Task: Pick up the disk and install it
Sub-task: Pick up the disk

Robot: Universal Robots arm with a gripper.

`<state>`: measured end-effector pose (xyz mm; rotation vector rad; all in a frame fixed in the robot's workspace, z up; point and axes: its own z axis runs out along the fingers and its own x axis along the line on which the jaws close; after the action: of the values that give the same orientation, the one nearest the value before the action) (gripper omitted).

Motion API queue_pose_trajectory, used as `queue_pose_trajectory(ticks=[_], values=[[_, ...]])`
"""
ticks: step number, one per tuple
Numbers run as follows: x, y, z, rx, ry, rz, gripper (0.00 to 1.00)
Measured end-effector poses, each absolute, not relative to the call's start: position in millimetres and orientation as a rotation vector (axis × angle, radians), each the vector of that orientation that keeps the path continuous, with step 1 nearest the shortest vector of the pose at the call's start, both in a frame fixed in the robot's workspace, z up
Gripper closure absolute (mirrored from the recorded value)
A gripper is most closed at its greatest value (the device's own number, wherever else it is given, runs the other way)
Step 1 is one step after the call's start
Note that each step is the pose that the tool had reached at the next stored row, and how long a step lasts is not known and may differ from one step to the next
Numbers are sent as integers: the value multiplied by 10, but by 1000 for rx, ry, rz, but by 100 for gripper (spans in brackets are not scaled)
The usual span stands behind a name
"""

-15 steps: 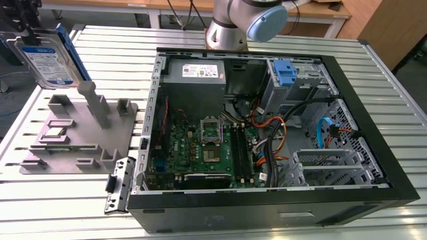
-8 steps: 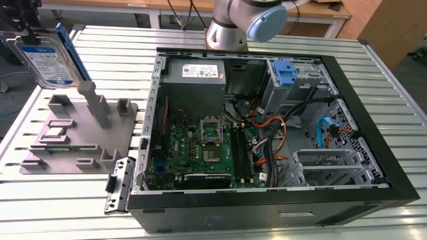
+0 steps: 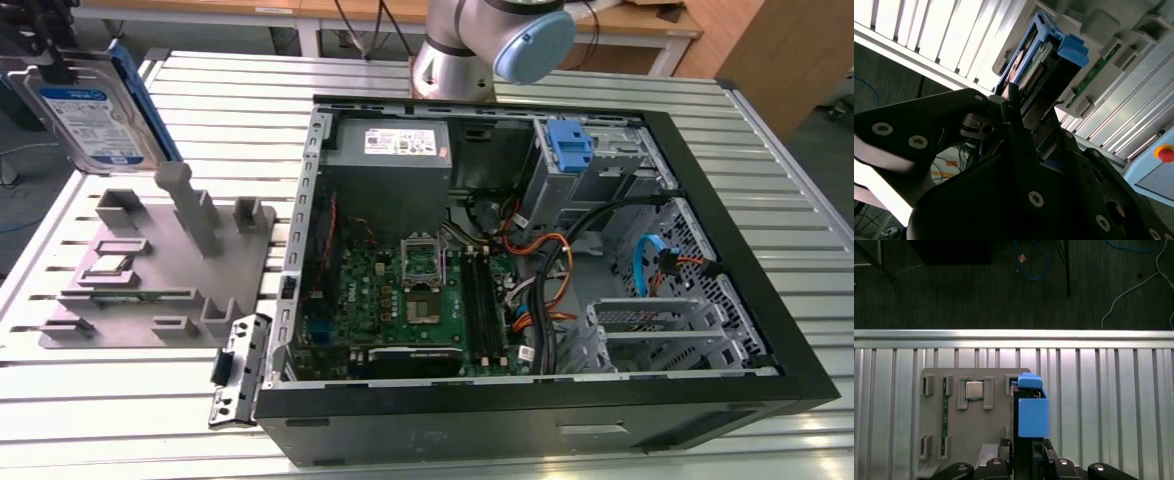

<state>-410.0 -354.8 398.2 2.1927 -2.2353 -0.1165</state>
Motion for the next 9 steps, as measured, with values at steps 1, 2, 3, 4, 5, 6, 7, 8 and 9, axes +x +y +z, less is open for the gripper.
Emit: queue_pose_trajectory(ticks=[1, 2, 3, 4, 5, 6, 7, 8, 9], values=[[-4100, -3548, 4018, 2193, -2235, -117, 65], [-4100, -3548, 4057, 2193, -2235, -117, 65], [-4100, -3548, 4095, 2193, -2235, -117, 65], [-4100, -3548, 4133, 2193, -2235, -117, 65], [-4100, -3548, 4175, 2193, -2235, -117, 65], [-4100, -3548, 4215, 2193, -2235, -117, 65], [-4100, -3548, 4255, 2193, -2235, -117, 65], [-4100, -3548, 4297, 2193, -2236, -117, 65], [-4100, -3548, 4339, 2193, -2236, -117, 65]])
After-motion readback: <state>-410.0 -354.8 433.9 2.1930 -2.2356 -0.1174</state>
